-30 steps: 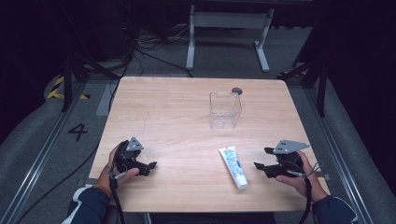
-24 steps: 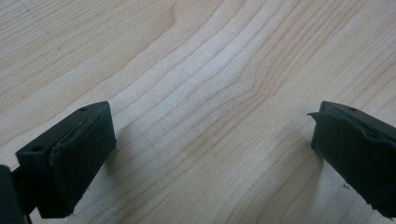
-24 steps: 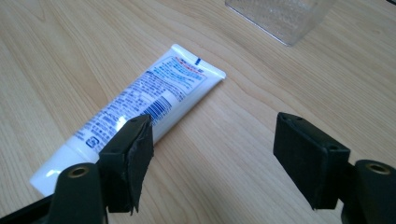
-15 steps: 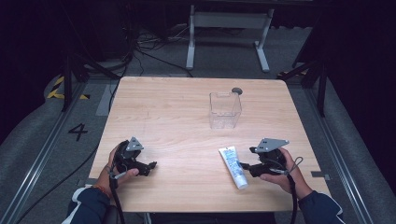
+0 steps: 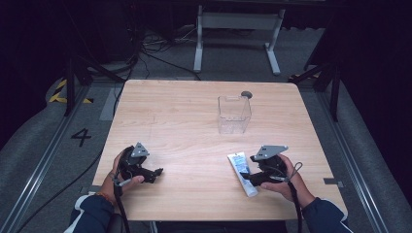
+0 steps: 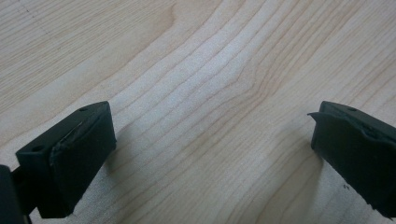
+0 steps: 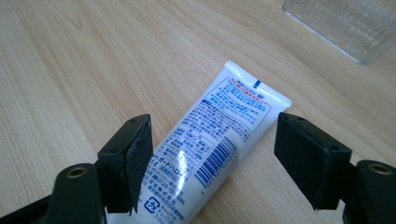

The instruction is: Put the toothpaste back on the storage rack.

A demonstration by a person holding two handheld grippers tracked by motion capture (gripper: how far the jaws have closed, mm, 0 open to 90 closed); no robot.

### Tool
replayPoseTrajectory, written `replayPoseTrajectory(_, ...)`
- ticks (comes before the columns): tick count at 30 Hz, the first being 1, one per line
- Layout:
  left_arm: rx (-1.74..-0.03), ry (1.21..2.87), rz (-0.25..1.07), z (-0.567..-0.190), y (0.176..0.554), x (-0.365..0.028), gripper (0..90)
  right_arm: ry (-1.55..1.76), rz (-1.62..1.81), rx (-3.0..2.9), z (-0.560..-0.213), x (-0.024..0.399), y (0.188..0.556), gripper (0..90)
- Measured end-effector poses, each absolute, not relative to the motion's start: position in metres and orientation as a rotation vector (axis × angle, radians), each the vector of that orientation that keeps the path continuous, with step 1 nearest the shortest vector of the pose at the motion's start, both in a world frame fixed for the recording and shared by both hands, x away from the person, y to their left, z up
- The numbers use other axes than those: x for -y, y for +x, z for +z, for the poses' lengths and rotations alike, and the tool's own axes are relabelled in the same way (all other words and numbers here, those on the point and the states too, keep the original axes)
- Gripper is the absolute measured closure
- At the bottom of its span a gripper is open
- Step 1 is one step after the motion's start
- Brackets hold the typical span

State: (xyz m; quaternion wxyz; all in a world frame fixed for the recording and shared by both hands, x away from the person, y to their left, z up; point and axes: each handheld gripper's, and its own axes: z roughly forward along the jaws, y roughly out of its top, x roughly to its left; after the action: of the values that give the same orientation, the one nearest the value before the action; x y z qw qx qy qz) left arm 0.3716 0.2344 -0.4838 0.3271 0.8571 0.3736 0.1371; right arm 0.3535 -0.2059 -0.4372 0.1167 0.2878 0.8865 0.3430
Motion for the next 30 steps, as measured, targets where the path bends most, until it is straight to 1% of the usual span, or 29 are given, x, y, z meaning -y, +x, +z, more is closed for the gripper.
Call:
replayPoseTrajectory(2, -0.981, 2.243, 0.358, -0.484, 0.371, -0.234, 0.2, 0.845, 0.978, -2.609, -0.442, 0.203, 0.355, 27.2)
replayPoseTrajectory(7, -0.981, 2.242, 0.357, -0.484, 0.371, -0.234, 0.2, 0.917, 0.959, -2.654, -0.453, 0.198, 0.363, 23.0)
replayPoseTrajectory(14, -0.972, 2.246, 0.354, -0.484, 0.371, -0.235, 0.2, 0.964, 0.889, -2.688, -0.460, 0.190, 0.370, 21.5)
replayPoseTrajectory(23, -0.972, 2.246, 0.353, -0.484, 0.371, -0.235, 0.2, 1.078, 0.805, -2.692, -0.460, 0.179, 0.386, 22.1)
replayPoseTrajectory(30, -0.973, 2.249, 0.353, -0.484, 0.371, -0.235, 0.2, 1.073, 0.739, -2.682, -0.460, 0.168, 0.392, 23.9)
